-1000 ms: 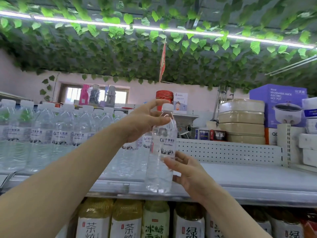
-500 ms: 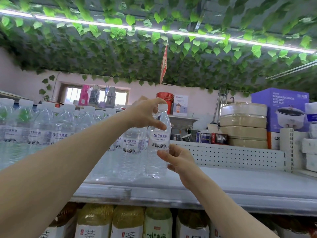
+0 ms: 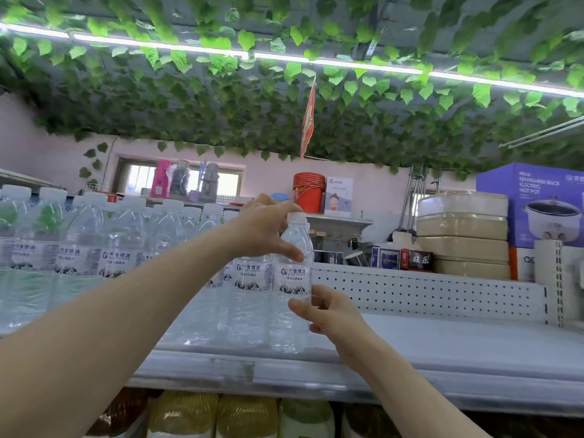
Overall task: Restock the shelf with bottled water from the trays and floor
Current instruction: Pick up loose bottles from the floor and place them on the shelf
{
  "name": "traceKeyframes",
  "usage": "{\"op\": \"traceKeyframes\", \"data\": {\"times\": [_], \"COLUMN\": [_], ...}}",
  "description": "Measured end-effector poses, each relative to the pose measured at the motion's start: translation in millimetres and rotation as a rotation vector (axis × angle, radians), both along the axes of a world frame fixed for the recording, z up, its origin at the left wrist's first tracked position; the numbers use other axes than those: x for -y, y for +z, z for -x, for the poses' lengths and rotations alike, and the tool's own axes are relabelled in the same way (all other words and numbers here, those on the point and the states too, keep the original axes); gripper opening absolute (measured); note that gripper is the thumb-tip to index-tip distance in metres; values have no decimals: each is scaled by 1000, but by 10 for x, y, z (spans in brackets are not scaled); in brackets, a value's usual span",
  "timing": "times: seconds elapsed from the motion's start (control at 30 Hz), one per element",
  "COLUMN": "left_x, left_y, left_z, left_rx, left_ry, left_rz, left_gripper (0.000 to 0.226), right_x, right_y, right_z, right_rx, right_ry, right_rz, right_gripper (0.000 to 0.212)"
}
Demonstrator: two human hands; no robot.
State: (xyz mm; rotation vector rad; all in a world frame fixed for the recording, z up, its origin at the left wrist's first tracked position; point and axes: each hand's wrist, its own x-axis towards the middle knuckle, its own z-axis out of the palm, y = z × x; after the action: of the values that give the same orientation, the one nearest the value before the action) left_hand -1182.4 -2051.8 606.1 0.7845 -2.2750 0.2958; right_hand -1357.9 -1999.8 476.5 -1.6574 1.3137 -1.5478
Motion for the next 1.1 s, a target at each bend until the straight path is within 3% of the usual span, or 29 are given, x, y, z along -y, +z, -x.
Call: {"op": "traceKeyframes", "data": {"times": [0.5, 0.63, 0.83, 1.1], "left_x": [92, 102, 114, 202], "left_y": [-4, -12, -22, -94], "left_z": [6, 11, 2, 8], "left_rx": [23, 29, 36, -1], "left_ry": [-22, -20, 3, 27], "left_rz": [15, 15, 46, 131], "left_gripper": [95, 96, 97, 103], "right_x": [28, 4, -48, -98], "right_y": [-19, -15, -34, -31], "right_z": [29, 18, -24, -77], "right_rx": [62, 42, -22, -103], "right_ry": [-55, -71, -118, -187], "right_rz": [-23, -24, -1, -12], "right_gripper": [40, 52, 35, 35]}}
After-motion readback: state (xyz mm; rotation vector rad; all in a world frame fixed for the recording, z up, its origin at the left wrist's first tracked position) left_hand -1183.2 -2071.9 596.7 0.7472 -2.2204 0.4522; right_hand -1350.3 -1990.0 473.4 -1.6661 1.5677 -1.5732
